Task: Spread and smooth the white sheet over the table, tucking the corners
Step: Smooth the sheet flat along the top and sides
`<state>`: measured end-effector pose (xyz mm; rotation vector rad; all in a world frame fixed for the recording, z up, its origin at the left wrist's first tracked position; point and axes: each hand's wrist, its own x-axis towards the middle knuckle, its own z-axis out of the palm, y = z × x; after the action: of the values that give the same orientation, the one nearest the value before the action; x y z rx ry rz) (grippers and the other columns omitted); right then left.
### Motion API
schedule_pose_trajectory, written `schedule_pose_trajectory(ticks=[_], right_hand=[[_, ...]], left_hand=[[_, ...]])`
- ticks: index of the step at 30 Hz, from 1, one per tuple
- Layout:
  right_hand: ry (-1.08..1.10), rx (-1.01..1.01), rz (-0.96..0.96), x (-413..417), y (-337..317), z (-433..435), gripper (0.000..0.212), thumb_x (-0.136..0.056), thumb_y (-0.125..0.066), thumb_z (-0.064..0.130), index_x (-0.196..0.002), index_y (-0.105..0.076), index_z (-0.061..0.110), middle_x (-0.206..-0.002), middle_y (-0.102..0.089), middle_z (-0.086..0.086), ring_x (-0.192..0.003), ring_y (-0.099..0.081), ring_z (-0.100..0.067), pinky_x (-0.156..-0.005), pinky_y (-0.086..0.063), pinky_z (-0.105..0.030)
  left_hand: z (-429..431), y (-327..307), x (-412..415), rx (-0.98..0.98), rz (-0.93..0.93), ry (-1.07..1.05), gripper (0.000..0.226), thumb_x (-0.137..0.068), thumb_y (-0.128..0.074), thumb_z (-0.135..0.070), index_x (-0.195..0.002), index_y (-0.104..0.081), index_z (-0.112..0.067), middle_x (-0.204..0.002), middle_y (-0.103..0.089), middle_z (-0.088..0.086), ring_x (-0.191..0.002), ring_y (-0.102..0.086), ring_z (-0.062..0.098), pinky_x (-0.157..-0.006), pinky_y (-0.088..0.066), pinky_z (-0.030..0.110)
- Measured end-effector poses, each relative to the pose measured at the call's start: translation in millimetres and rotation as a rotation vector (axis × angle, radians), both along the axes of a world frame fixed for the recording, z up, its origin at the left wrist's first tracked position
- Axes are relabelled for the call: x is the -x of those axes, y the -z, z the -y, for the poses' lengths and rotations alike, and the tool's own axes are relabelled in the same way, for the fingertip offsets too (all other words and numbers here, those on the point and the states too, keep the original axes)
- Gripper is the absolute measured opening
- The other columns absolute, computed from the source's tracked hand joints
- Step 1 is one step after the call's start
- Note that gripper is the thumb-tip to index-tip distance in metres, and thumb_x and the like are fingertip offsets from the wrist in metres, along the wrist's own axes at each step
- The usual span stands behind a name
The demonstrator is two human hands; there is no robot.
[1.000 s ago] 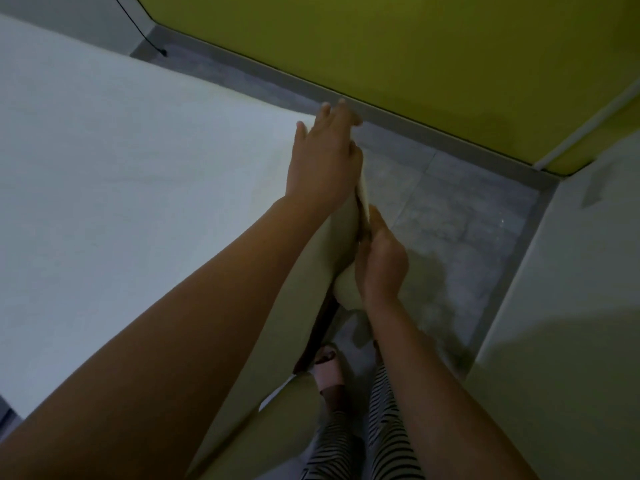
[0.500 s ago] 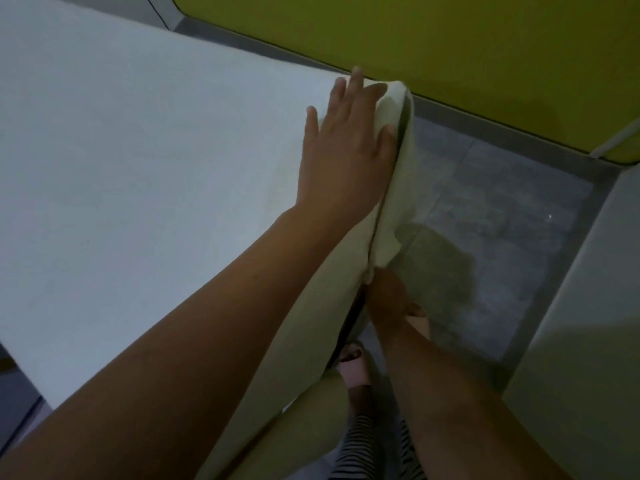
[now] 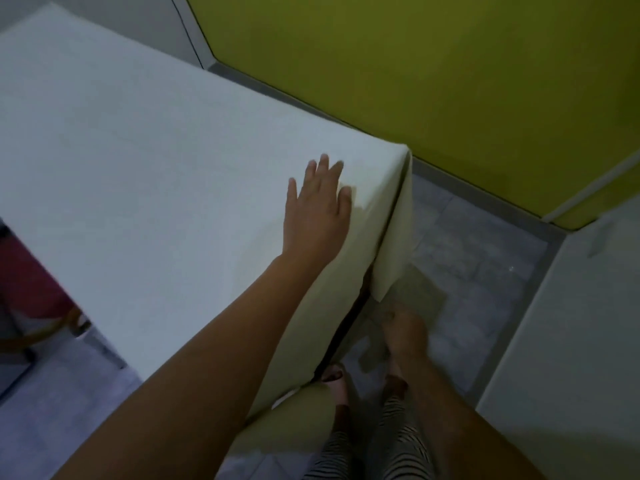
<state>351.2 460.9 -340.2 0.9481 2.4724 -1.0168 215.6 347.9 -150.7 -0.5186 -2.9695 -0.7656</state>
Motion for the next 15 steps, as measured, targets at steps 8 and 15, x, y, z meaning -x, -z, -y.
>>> schedule_pose_trajectory(ticks=[8, 15], right_hand=[[-0.027, 0.049, -0.263, 19, -92, 14, 0.038, -0.097, -0.04, 0.01, -0.134, -0.051, 0.009, -0.13, -0.057, -0.016, -0.112, -0.056, -0.031, -0.086, -0.043, -0.029], [-0.053, 0.015, -0.394, 10, -140, 67, 0.047, -0.099, -0.033, 0.014, -0.145, -0.036, 0.012, -0.156, -0.028, -0.006, -0.138, -0.034, -0.025, -0.107, -0.035, -0.034]], left_hand=[[77, 21, -53, 0.092, 0.188, -0.068, 0.054, -0.102, -0.016, -0.044, -0.152, -0.015, -0.023, -0.161, -0.009, 0.0, -0.148, -0.001, 0.014, -0.12, 0.001, 0.042], [146, 10, -86, 0.145, 0.198, -0.176, 0.054, -0.102, -0.016, -0.044, -0.152, -0.014, -0.023, -0.161, -0.008, -0.001, -0.148, 0.0, 0.014, -0.118, 0.004, 0.04]])
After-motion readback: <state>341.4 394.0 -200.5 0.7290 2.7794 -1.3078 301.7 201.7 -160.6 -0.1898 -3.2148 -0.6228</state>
